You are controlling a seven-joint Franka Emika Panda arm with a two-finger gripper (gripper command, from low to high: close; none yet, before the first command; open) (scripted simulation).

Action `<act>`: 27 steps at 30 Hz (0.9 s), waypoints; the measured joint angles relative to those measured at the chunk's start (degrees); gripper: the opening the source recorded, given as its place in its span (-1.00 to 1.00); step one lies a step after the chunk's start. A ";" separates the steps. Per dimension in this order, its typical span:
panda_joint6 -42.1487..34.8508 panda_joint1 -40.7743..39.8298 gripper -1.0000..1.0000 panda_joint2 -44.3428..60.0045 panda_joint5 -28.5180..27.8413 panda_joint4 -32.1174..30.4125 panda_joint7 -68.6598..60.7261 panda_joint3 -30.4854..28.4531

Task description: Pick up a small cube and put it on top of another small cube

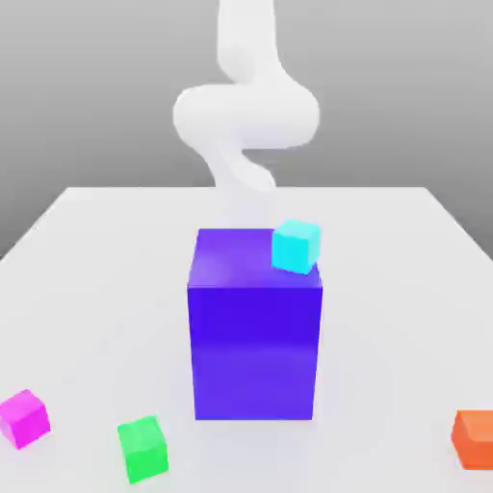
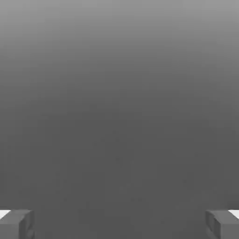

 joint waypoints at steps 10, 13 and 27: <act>6.57 -0.76 0.00 21.10 7.26 -1.52 -4.08 -10.28; 8.48 -1.57 0.00 27.36 9.68 -1.96 -5.48 -12.76; 18.20 -10.51 0.00 55.45 15.71 -4.31 -8.29 -19.35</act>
